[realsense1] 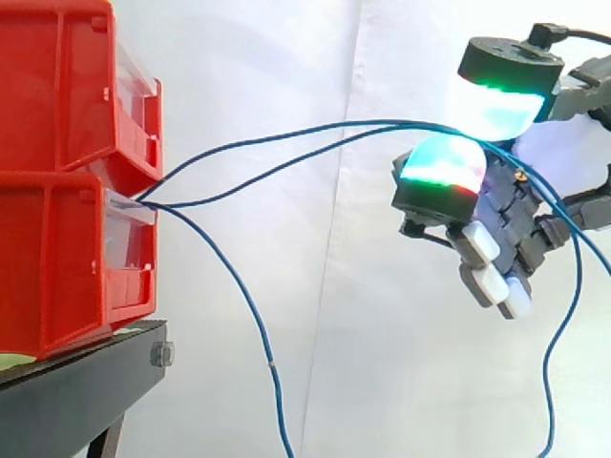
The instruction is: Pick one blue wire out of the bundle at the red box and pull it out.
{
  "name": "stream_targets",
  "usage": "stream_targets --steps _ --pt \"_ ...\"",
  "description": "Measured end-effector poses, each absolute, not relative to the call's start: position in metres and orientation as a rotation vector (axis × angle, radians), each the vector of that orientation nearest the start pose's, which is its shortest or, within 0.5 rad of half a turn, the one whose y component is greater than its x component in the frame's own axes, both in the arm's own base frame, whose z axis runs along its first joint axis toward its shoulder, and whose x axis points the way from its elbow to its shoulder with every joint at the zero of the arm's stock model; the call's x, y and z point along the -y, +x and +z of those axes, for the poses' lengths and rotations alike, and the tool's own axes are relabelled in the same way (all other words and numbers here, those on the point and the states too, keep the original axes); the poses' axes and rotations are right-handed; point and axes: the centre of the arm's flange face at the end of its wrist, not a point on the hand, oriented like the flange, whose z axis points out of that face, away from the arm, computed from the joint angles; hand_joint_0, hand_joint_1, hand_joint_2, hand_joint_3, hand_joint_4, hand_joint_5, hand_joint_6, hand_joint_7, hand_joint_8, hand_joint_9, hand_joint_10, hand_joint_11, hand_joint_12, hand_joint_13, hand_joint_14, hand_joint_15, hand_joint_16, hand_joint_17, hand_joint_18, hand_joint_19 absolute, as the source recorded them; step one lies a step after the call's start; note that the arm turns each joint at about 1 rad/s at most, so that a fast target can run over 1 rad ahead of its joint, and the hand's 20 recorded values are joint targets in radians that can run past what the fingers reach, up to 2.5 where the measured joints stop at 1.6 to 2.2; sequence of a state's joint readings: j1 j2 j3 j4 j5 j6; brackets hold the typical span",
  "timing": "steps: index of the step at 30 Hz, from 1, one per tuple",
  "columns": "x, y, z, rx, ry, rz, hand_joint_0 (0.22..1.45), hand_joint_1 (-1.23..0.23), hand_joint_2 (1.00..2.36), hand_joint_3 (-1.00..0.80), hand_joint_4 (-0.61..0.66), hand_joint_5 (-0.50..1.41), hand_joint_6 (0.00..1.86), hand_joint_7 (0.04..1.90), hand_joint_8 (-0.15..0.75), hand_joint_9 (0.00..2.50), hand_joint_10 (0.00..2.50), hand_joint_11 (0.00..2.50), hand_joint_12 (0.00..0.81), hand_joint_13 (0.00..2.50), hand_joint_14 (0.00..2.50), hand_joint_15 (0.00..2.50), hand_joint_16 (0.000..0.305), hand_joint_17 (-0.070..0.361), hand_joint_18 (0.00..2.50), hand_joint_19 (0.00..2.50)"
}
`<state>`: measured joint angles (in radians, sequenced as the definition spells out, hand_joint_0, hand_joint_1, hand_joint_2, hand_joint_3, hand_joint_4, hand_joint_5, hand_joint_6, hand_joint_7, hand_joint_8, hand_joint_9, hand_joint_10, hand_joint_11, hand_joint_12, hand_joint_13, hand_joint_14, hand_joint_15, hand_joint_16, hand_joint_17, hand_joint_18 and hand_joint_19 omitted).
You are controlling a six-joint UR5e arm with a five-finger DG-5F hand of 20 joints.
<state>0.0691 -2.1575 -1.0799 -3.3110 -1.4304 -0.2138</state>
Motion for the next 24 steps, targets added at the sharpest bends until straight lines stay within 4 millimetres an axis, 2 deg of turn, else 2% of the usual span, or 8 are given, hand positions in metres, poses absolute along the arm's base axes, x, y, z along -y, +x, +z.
stream_targets --steps 12,20,24 --pt "0.0976 0.7035 0.3564 -1.481 1.233 0.870 0.79 -0.88 1.01 -0.37 0.10 -0.23 0.98 0.86 0.279 0.82 0.01 0.64 0.410 0.87 0.02 0.50 0.053 0.119 0.80 0.45" --pt "0.0973 0.7036 0.3563 -1.483 1.232 0.875 0.75 -0.86 1.01 -0.34 0.12 -0.22 0.97 0.93 0.288 0.90 0.01 0.66 0.415 0.88 0.02 0.51 0.053 0.119 0.81 0.46" --pt "0.0968 0.7036 0.3562 -1.485 1.232 0.880 0.78 -0.87 1.01 -0.35 0.08 -0.22 0.97 0.92 0.289 0.92 0.01 0.71 0.411 0.89 0.02 0.51 0.052 0.118 0.80 0.46"
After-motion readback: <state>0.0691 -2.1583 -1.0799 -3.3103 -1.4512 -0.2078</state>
